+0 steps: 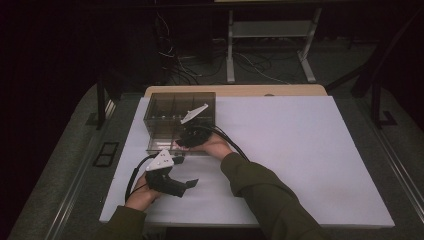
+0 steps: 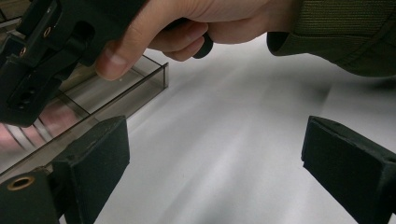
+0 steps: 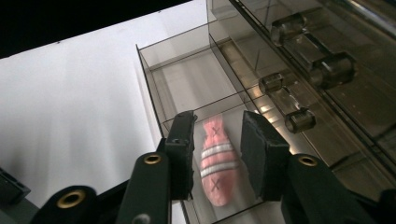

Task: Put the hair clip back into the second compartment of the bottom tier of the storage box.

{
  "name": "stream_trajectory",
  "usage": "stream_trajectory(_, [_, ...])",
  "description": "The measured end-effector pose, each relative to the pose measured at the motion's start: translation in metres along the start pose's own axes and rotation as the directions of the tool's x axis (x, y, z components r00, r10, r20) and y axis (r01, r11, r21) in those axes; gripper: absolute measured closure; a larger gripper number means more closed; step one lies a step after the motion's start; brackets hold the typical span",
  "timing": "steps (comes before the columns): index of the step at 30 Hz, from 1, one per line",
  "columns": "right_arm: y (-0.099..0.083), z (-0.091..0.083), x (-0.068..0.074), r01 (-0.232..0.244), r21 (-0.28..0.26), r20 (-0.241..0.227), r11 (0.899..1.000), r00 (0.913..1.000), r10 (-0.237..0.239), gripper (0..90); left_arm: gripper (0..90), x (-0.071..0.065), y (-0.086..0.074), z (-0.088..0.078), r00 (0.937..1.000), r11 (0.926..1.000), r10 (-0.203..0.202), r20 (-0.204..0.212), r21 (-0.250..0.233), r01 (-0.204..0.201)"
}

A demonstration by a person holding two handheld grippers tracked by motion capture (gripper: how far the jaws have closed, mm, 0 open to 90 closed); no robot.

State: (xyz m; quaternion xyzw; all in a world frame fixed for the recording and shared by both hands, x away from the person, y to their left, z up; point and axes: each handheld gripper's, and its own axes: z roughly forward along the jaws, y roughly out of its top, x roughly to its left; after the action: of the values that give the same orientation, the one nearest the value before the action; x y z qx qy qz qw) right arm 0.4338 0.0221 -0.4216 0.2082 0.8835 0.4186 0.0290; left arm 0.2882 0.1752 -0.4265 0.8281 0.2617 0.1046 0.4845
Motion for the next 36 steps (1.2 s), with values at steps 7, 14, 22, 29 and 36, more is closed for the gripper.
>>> stream_trajectory(7, [0.0,-0.007,-0.001,-0.039,-0.011,-0.02,0.999,0.999,0.039,62.0,6.5,0.0,0.0,0.0,1.0,1.0,0.0,-0.001,0.0,0.0])
stream_trajectory(14, [-0.004,-0.016,0.0,-0.061,-0.031,-0.029,0.998,0.9978,0.06,58.8,6.6,0.001,0.0,0.0,1.0,1.0,-0.003,-0.003,0.001,0.003])
stream_trajectory(22, [-0.014,-0.034,0.0,-0.069,-0.049,-0.033,0.996,0.9972,0.067,55.7,6.6,0.001,0.0,0.0,1.0,1.0,0.0,-0.009,-0.003,0.0])
stream_trajectory(29, [-0.021,-0.049,0.0,-0.068,-0.062,-0.035,0.996,0.9973,0.065,52.2,6.6,0.001,-0.001,0.001,0.9999,1.0,-0.004,-0.014,-0.003,0.004])
stream_trajectory(36, [-0.03,-0.063,0.002,-0.04,-0.049,-0.016,0.998,0.9991,0.039,46.4,6.6,0.001,-0.001,0.0,0.9999,1.0,0.0,-0.016,0.003,0.0])
